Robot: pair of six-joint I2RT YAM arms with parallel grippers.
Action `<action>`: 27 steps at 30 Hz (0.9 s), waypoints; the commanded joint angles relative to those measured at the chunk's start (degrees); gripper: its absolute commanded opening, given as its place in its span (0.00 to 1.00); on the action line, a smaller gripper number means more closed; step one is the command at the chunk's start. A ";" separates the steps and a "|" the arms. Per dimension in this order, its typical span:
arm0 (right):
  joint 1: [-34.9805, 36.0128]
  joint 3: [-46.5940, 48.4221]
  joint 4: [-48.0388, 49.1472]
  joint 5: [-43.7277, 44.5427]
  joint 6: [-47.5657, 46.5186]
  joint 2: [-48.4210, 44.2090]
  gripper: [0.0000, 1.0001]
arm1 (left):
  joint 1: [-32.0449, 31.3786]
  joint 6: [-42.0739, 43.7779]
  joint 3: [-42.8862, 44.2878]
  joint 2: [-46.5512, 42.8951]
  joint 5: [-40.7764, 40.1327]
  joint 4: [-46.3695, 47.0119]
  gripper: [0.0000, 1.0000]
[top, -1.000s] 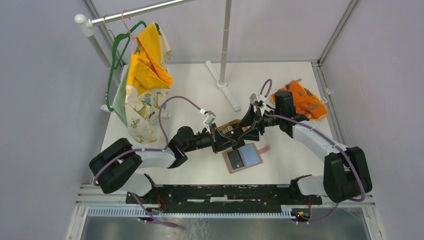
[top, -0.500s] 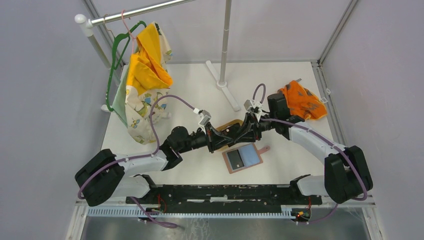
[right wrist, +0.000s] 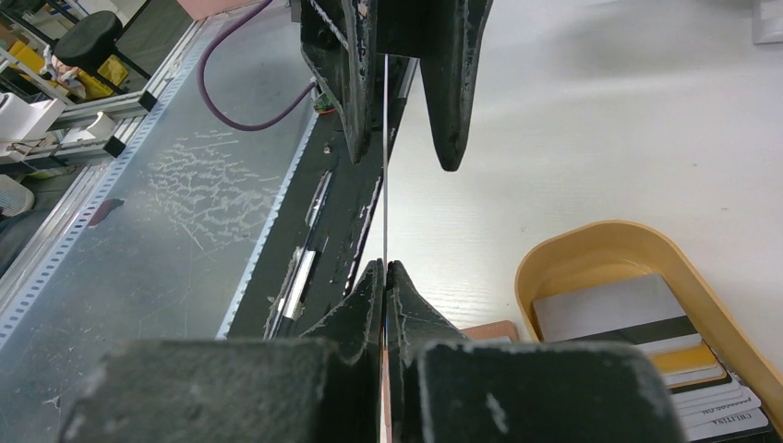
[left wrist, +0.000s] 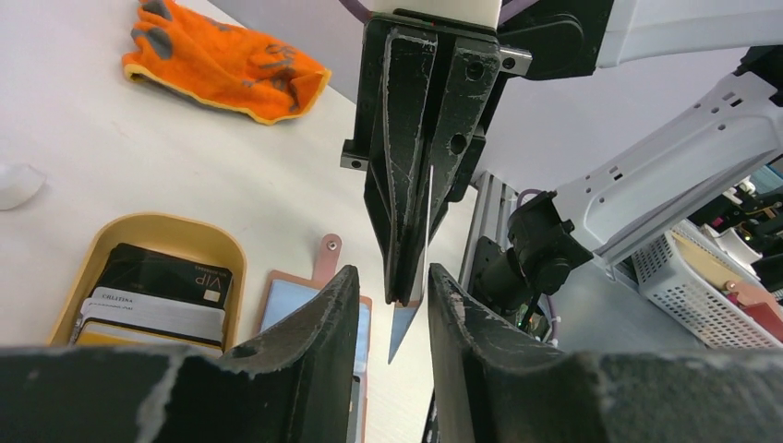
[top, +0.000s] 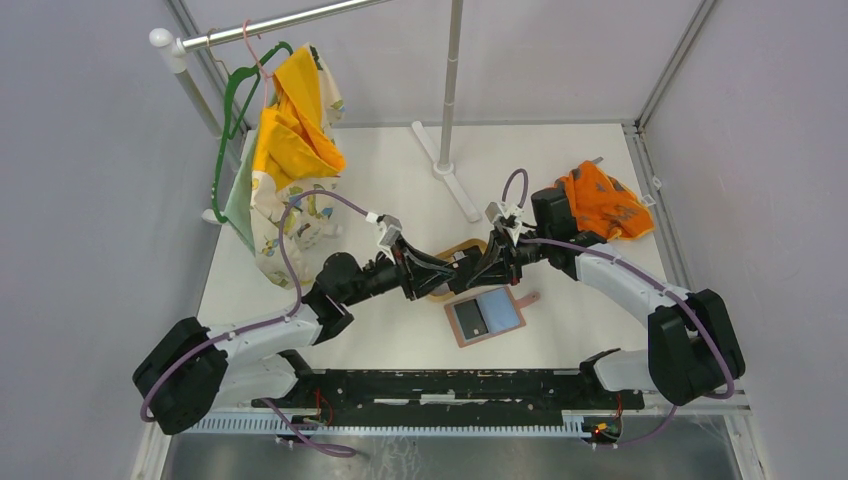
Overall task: Put the credit cards into the card holder
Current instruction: Move the storage box to the center of the board.
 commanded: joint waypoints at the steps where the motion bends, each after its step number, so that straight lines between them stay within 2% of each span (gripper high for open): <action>1: 0.35 0.18 2.86 -2.55 0.59 0.12 0.00 | 0.46 -0.46 0.08 -1.19 1.94 0.99 0.39; 4: 0.39 0.04 3.29 -2.47 1.04 0.30 0.00 | 0.46 -0.27 0.82 -0.71 3.03 0.80 0.31; 7: 0.47 -0.04 3.45 -2.02 1.09 0.39 0.00 | 0.47 0.19 1.35 -0.43 3.51 0.21 0.07; 8: 0.41 -0.13 3.57 -1.65 1.09 0.44 0.00 | 0.54 0.33 1.41 -0.42 3.61 0.08 0.02; 9: 0.48 -0.21 3.56 -1.25 1.09 0.44 0.01 | 0.53 0.41 1.41 -0.48 3.53 0.04 0.02; 12: 0.42 0.27 1.38 1.91 -1.41 0.23 0.30 | 0.60 0.44 0.72 -1.28 2.20 -0.22 0.02; 13: 0.11 1.39 -3.39 3.81 -5.85 0.24 0.38 | 0.70 0.46 0.34 -1.68 1.32 -0.81 0.02; 15: -1.29 5.87 -15.04 8.41 -16.57 0.55 0.49 | 1.17 0.18 -0.87 -2.80 -1.11 -2.44 0.02; 17: -3.55 8.26 -19.28 14.88 -20.29 0.46 0.55 | 1.95 -1.30 -2.80 -4.21 -3.64 -3.58 0.02; 21: -8.17 1.44 -2.82 33.53 -5.75 -2.92 0.72 | 2.48 -4.29 -7.36 -6.87 -6.34 -3.73 0.02; 24: -8.10 -0.28 3.00 41.13 0.78 -1.93 0.82 | 2.49 -5.67 -9.18 -8.45 -7.66 -5.39 0.02; 27: -6.22 0.89 4.35 50.60 3.81 1.14 0.89 | 2.49 -5.71 -10.00 -9.40 -8.51 -6.63 0.02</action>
